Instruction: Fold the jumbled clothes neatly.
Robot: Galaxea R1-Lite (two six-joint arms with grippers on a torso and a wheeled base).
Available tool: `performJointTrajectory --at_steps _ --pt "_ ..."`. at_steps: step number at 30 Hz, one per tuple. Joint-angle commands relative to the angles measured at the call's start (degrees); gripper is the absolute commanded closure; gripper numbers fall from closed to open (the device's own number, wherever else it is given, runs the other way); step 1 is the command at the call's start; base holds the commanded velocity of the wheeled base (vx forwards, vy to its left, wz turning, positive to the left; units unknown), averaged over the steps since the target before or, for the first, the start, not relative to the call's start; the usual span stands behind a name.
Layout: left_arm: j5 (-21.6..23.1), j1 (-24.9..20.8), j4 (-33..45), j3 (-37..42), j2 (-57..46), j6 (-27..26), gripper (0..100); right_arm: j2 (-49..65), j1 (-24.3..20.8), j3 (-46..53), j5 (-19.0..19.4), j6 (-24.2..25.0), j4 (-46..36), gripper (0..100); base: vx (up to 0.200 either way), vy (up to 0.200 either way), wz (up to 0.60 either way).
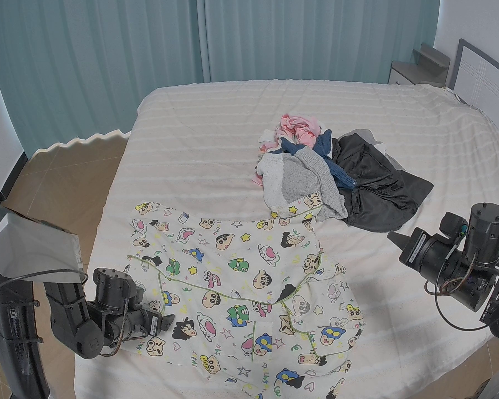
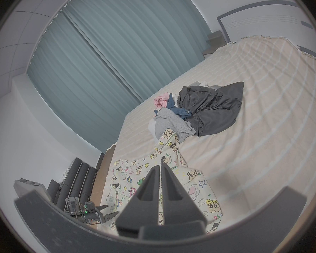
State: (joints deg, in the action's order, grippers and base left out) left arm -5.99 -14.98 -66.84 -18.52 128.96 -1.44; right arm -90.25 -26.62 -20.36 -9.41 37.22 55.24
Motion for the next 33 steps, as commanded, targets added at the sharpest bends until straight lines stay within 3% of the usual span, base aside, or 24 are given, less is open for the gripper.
performJointTrajectory --at_steps 1,5,6,21,33 --pt "-0.34 -0.05 -0.04 -1.43 1.82 -0.14 0 0.6 -0.53 1.46 0.01 0.05 1.01 100 0.0 0.0 0.0" --pt "-0.61 -0.05 -0.04 -1.61 1.9 -0.41 0 0.33 -0.53 1.81 0.09 0.05 1.45 100 0.0 0.0 0.0" --pt "-0.61 -0.05 -0.04 -1.61 1.9 -0.41 100 0.33 -0.53 1.9 0.09 0.05 1.45 100 0.0 0.0 0.0" --pt "-0.61 1.71 0.4 -0.55 -3.54 -0.76 100 0.25 -0.53 2.6 0.27 0.22 1.45 100 0.0 0.0 0.0" --pt "2.29 10.68 1.27 -5.48 -4.95 -3.57 100 -0.1 -0.53 2.69 0.27 0.22 1.45 100 0.0 0.0 0.0"
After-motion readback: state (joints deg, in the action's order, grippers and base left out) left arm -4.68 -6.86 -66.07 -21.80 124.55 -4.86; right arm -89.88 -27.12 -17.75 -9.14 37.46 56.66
